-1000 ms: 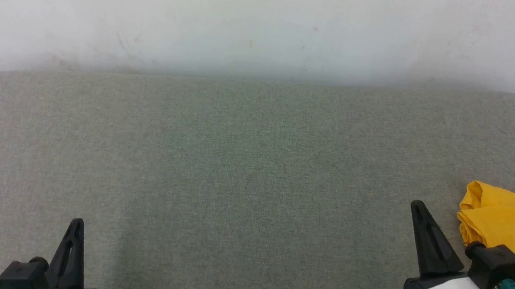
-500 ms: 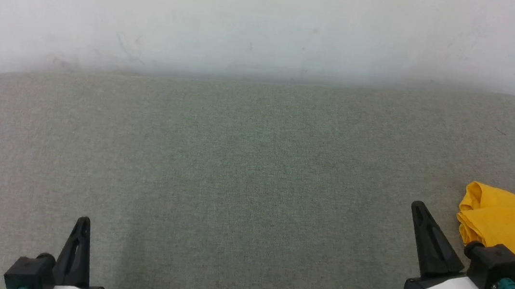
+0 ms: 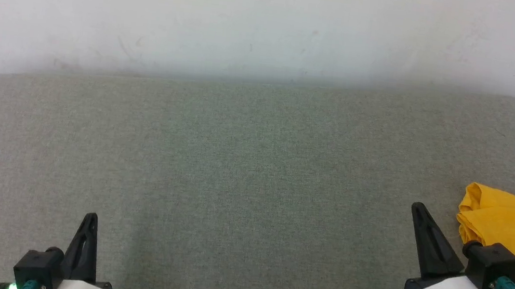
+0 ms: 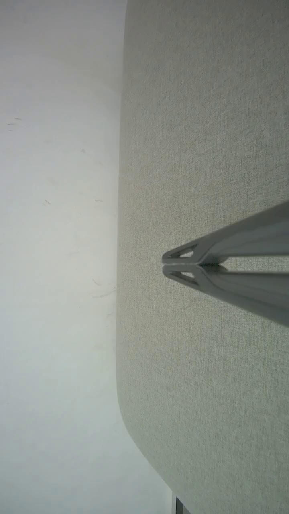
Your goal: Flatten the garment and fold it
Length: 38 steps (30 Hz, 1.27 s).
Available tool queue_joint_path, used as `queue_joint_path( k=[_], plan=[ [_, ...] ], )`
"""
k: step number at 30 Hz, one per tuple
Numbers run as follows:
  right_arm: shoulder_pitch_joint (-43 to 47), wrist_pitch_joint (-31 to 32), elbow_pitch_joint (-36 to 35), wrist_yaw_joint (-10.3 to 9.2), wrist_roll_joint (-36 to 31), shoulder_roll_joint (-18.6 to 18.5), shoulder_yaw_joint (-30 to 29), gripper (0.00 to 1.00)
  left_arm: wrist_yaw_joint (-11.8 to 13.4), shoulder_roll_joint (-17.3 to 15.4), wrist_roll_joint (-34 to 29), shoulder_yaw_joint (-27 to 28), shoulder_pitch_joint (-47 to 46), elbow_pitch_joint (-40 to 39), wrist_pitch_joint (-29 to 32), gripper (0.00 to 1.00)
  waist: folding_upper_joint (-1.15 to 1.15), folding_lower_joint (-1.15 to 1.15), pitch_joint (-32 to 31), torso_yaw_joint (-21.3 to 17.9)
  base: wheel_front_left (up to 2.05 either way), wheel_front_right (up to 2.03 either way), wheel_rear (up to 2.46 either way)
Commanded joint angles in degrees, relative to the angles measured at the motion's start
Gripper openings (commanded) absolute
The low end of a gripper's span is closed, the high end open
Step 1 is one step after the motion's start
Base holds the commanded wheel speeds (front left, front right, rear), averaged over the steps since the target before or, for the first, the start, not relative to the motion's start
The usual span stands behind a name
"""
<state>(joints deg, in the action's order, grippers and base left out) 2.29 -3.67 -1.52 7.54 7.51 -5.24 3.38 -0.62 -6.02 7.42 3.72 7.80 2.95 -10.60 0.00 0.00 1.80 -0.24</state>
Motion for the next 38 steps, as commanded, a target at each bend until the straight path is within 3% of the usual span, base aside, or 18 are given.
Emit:
queue_joint_path(
  k=[1,38],
  plan=[
    [-0.63,0.13,0.15,-0.02,-0.38,0.28,-0.25,0.00,0.17,0.10,-0.56,-0.18,-1.27,-0.33,0.23,0.00,0.00,0.00,-0.02,0.00,0.00,0.00,0.00],
    [-1.33,1.61,0.72,-0.03,-3.36,1.15,-1.56,0.00,0.36,1.37,-3.42,-1.66,-3.99,-1.42,4.56,0.00,0.00,0.00,-0.76,0.10,0.00,0.00,0.00]
  ],
)
